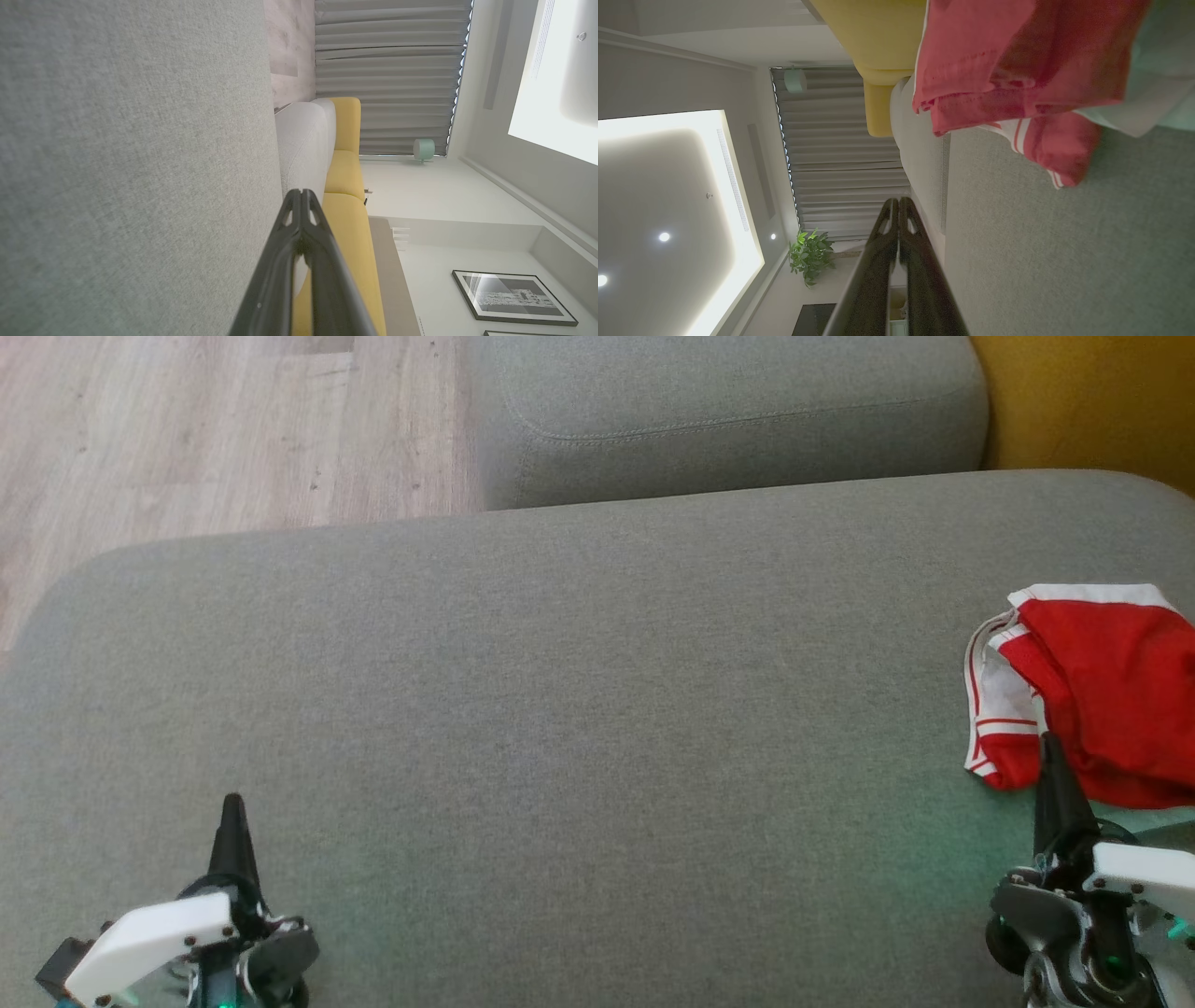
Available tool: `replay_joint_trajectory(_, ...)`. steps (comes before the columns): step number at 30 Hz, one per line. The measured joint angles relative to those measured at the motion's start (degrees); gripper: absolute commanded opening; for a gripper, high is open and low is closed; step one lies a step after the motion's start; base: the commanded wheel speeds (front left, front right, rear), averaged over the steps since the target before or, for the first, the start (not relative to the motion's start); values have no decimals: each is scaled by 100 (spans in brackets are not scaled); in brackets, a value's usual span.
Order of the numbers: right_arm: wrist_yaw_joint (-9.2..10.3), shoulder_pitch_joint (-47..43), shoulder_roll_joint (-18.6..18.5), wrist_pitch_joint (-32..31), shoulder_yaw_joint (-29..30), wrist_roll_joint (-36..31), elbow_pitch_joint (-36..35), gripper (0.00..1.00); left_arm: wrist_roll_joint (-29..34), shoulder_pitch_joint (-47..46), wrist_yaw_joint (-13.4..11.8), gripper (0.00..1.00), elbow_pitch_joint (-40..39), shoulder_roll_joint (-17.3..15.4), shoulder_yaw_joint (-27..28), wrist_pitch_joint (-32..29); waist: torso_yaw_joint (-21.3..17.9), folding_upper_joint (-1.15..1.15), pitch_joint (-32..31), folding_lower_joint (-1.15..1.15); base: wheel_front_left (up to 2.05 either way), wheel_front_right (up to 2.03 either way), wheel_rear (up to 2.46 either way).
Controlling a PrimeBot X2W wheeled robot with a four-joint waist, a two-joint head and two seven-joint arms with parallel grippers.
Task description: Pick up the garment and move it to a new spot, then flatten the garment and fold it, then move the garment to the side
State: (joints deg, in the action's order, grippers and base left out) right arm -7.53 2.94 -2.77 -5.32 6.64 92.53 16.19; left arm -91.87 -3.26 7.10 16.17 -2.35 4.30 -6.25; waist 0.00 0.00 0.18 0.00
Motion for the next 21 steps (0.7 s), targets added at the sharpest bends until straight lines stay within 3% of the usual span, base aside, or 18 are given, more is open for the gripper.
replay_joint_trajectory(21,0,1,1,-35,24,0,0,0,0,0,0,0,0,0,3,0,0,0,0,0,0,0,0)
